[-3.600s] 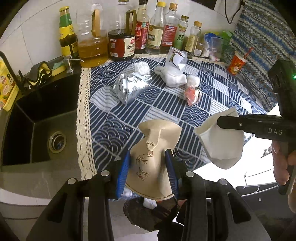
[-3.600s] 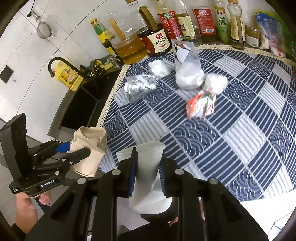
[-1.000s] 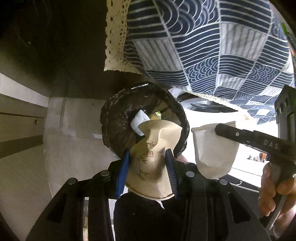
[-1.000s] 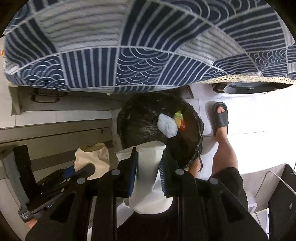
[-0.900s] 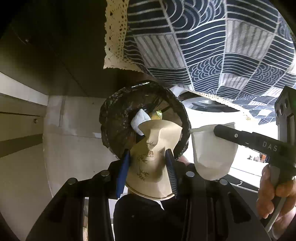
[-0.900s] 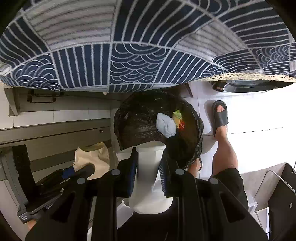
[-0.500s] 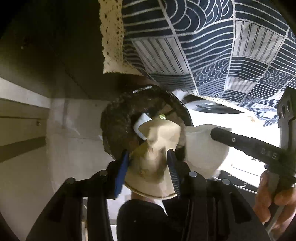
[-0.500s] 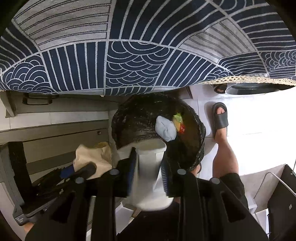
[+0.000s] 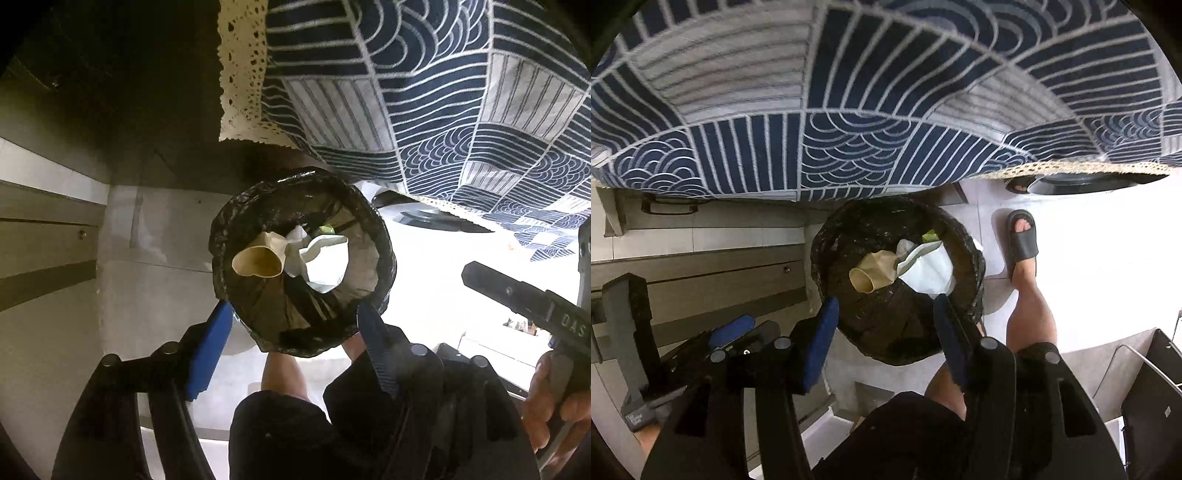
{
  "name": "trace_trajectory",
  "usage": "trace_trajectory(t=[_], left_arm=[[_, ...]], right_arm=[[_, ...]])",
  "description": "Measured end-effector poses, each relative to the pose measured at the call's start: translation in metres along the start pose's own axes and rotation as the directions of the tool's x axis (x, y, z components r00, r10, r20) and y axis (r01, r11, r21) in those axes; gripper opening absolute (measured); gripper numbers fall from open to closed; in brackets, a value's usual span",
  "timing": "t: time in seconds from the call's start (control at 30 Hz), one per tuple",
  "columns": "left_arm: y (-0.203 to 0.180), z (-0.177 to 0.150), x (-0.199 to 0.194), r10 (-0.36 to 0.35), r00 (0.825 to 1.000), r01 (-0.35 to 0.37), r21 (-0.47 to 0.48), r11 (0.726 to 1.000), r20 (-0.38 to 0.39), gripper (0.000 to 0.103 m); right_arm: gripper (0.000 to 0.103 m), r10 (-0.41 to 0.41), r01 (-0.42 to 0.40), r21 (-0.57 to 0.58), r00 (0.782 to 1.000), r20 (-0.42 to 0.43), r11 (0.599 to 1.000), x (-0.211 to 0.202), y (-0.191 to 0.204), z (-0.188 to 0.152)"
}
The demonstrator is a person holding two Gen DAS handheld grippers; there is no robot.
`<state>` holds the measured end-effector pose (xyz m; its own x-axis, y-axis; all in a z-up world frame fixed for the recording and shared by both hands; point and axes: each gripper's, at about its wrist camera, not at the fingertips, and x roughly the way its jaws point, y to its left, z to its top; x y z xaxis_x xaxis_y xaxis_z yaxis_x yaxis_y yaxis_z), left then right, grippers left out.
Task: Collect trash
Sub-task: 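Open both tools to drop the paper cups into the bin, then raise both tools back toward the tablecloth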
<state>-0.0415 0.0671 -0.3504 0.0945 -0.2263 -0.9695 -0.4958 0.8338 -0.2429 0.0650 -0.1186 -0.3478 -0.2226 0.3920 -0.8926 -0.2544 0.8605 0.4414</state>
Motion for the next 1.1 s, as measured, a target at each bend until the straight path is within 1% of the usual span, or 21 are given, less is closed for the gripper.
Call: trace_trajectory(t=[0.13,0.2,0.23,0.47,0.63,0.67,0.73,0.77,0.8,0.87,0.93,1.0,1.07,1.1], left_arm=[[-0.005,0.0,-0.009,0.003,1.0,-0.003,0.017,1.0,0.011,0.068],[-0.008,0.0,-0.013,0.001,1.0,-0.002,0.021,1.0,0.014,0.068],[-0.009,0.0,-0.015,-0.008,1.0,0.008,0.02,1.0,0.014,0.068],[-0.02,0.0,-0.036,-0.014,0.999,0.012,0.048,0.999,0.041,0.068],[-0.032,-0.001,-0.069,-0.015,0.995,0.007,0.081,0.997,0.096,0.068],[-0.034,-0.001,-0.077,-0.013,0.994,0.003,0.088,0.996,0.108,0.068],[-0.039,-0.001,-0.09,-0.01,0.992,-0.003,0.104,0.995,0.129,0.068],[-0.04,0.0,-0.095,-0.013,0.991,-0.002,0.109,0.994,0.136,0.069],[-0.043,0.0,-0.102,-0.018,0.989,0.0,0.119,0.993,0.143,0.074],[-0.046,0.001,-0.113,-0.022,0.987,0.002,0.128,0.992,0.161,0.075],[-0.052,0.001,-0.128,-0.043,0.982,0.016,0.145,0.989,0.184,0.075],[-0.057,0.001,-0.14,-0.037,0.977,0.003,0.163,0.987,0.209,0.076],[-0.06,0.002,-0.152,-0.042,0.972,0.002,0.168,0.986,0.233,0.082],[-0.063,0.003,-0.161,-0.048,0.967,0.005,0.168,0.986,0.248,0.082]], right_arm=[[0.054,0.0,0.0,-0.012,1.0,0.015,1.0,-0.014,0.004,-0.004],[0.058,0.003,-0.002,-0.016,1.0,0.026,1.0,-0.022,0.005,-0.006],[0.064,0.008,-0.008,-0.015,1.0,0.022,1.0,-0.025,0.006,-0.006],[0.064,0.007,-0.006,-0.025,0.999,0.05,1.0,-0.057,0.011,-0.015],[0.066,0.016,-0.012,-0.043,0.996,0.09,0.999,-0.094,0.016,-0.021],[0.069,0.017,-0.012,-0.047,0.994,0.105,0.999,-0.102,0.017,-0.022],[0.083,0.023,-0.016,-0.054,0.991,0.135,0.998,-0.12,0.019,-0.025],[0.084,0.03,-0.022,-0.055,0.988,0.152,0.998,-0.129,0.018,-0.026],[0.084,0.027,-0.016,-0.064,0.984,0.177,0.998,-0.139,0.02,-0.028],[0.084,0.036,-0.022,-0.073,0.98,0.197,0.997,-0.151,0.023,-0.03],[0.084,0.05,-0.034,-0.077,0.975,0.216,0.996,-0.162,0.025,-0.031],[0.084,0.064,-0.045,-0.084,0.969,0.239,0.995,-0.175,0.027,-0.031],[0.089,0.074,-0.05,-0.097,0.962,0.263,0.994,-0.187,0.031,-0.031],[0.09,0.076,-0.047,-0.11,0.958,0.277,0.993,-0.192,0.033,-0.03]])
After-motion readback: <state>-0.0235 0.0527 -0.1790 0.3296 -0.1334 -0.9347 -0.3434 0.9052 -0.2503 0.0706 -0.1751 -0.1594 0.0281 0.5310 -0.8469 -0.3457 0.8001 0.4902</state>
